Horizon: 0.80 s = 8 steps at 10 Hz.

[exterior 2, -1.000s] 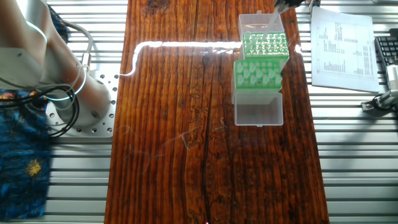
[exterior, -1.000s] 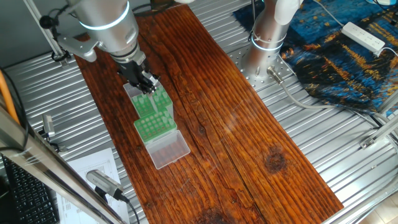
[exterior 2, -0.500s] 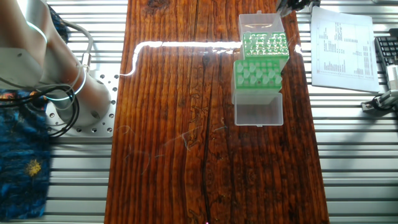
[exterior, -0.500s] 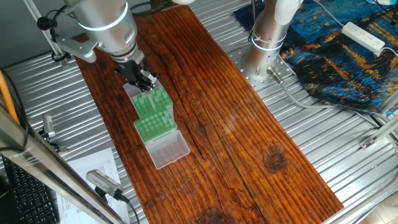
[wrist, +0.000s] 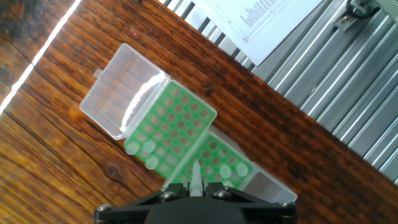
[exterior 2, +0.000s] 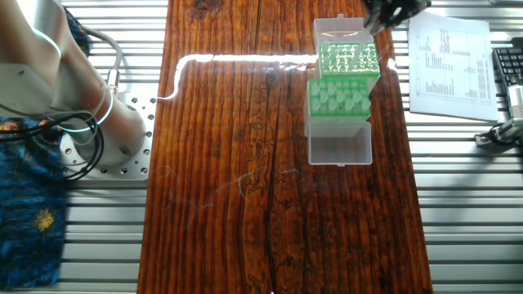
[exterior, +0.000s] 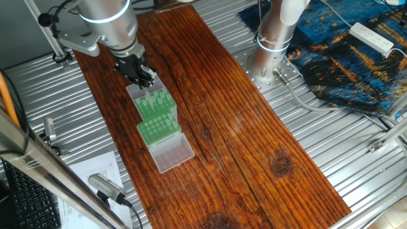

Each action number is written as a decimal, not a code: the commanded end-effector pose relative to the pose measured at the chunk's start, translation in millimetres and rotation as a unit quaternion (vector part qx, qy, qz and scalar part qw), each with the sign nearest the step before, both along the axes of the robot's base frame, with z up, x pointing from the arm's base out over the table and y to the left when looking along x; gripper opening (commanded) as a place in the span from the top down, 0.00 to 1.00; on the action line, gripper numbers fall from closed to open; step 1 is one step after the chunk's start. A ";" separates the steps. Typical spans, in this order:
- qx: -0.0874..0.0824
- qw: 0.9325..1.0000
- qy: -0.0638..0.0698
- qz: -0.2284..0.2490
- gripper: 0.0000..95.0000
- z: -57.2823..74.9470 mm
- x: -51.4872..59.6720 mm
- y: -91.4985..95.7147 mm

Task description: Transfer all large pipette tips from one holder to another

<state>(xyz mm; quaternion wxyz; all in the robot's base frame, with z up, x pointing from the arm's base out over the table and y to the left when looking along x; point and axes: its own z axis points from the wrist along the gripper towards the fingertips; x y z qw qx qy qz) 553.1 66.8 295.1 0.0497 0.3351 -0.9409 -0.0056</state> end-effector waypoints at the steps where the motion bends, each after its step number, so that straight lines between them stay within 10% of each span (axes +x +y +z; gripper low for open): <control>1: -0.001 1.000 0.001 0.010 1.00 0.0 2.3 -6.7; 8: 0.004 0.999 -0.002 0.035 1.00 -6.8 -1.8 -20.1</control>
